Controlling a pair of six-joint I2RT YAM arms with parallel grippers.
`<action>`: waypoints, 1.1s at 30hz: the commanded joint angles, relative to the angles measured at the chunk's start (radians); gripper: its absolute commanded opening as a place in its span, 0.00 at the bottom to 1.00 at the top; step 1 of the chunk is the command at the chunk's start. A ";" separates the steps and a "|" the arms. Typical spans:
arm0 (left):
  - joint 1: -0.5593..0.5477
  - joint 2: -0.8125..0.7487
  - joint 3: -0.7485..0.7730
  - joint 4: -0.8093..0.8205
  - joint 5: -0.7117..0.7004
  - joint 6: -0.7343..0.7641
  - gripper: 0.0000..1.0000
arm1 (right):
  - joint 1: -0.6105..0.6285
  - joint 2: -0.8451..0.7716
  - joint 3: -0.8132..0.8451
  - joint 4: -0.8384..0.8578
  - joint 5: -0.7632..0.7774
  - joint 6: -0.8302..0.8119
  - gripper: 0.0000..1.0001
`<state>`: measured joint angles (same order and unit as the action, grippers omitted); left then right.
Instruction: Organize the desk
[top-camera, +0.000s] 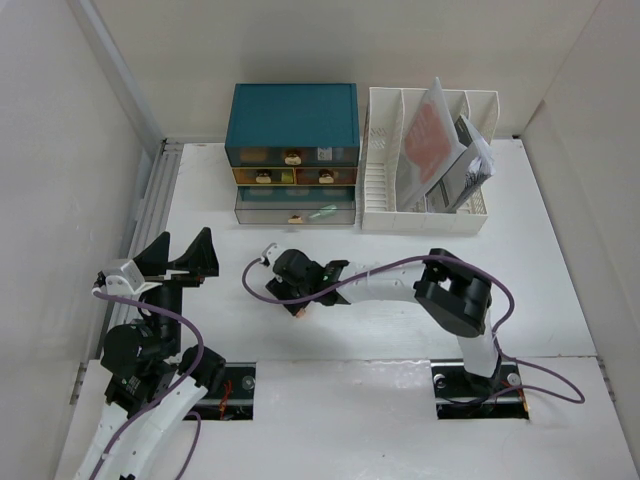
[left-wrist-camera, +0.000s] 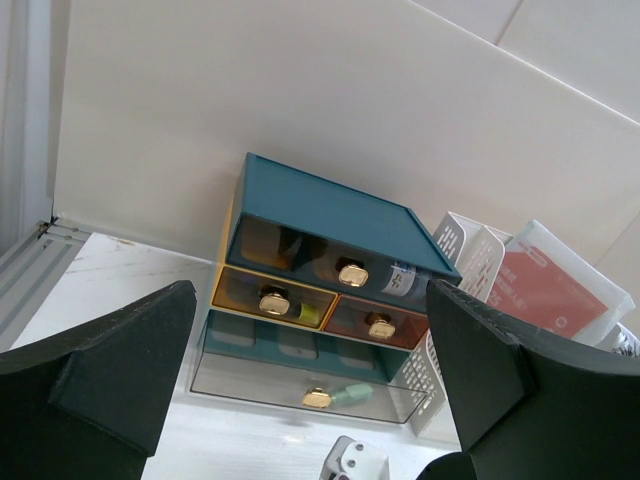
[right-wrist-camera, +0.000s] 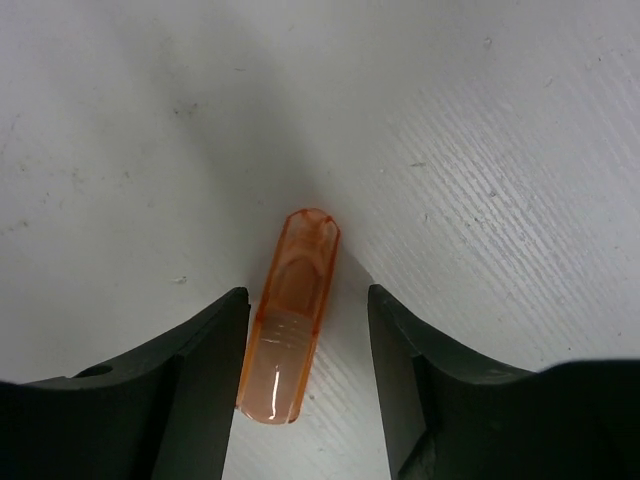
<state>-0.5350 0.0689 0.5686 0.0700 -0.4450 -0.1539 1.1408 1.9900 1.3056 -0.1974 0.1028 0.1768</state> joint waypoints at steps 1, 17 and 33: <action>-0.002 -0.004 0.010 0.034 0.011 0.016 0.99 | 0.007 0.016 0.037 0.013 0.048 0.007 0.55; -0.002 -0.004 0.010 0.034 0.011 0.016 0.99 | -0.029 -0.003 0.176 0.013 0.166 -0.250 0.00; -0.002 -0.004 0.010 0.034 0.020 0.016 0.99 | -0.432 0.105 0.604 -0.238 -0.274 -0.732 0.04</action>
<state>-0.5350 0.0689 0.5686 0.0700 -0.4442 -0.1535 0.7300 2.0472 1.8183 -0.3443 -0.0372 -0.4503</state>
